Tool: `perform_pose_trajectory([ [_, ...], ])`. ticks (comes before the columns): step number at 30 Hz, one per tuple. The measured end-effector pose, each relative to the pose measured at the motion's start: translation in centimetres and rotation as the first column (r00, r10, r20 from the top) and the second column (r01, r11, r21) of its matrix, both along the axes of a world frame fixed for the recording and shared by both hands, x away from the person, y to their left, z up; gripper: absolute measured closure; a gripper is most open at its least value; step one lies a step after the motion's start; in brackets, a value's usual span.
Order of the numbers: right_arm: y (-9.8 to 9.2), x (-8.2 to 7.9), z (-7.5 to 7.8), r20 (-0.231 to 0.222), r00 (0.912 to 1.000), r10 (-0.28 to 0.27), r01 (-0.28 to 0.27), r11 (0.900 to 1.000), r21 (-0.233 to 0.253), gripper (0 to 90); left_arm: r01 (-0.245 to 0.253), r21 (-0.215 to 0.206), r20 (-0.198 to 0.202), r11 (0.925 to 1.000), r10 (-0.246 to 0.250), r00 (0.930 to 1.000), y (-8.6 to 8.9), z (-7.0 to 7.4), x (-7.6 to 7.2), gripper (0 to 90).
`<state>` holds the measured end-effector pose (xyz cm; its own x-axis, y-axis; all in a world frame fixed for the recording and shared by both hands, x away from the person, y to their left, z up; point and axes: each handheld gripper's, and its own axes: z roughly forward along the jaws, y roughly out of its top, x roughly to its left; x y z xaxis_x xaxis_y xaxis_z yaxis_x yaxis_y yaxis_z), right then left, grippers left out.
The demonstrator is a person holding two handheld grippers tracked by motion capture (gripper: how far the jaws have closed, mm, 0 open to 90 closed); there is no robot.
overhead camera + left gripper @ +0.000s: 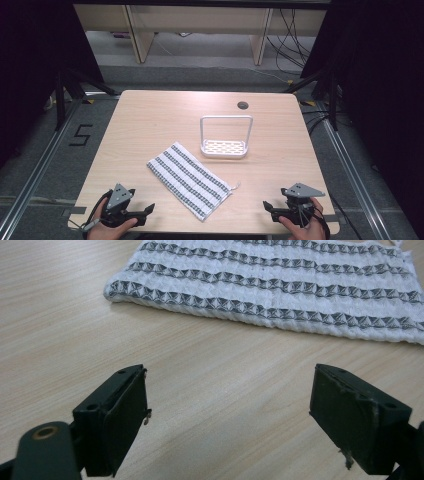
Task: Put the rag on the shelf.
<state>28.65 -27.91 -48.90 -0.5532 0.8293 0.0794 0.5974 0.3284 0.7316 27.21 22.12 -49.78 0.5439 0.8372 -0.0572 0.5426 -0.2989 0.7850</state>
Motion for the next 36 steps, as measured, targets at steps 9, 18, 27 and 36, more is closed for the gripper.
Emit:
perform_pose_trajectory([
  [9, 0.1, 0.0, 0.0, 0.007, 0.9998, 0.019, -0.019, 1.0, 0.0, 23.2, 0.06, 0.043, 0.007, 0.9973, -0.06, 0.9981, -0.6, 0.2, -0.3, 15.0],
  [18, 0.7, -0.1, 0.4, 0.029, 0.9985, 0.047, -0.047, 0.999, 0.007, 28.1, 0.102, 0.003, 0.009, 0.9947, -0.103, 0.9947, -2.7, 0.4, -1.0, 15.9],
  [27, 2.4, 0.3, 1.0, 0.035, 0.9915, 0.125, -0.124, 0.992, -0.021, 36.3, 0.199, 0.007, -0.031, 0.9799, -0.199, 0.9795, -5.4, 0.4, -2.0, 18.1],
  [36, 4.1, 0.9, 1.3, 0.031, 0.9783, 0.205, -0.203, 0.978, -0.052, 40.5, 0.279, 0.016, -0.033, 0.9603, -0.278, 0.96, -7.4, 0.3, -2.3, 22.4],
])
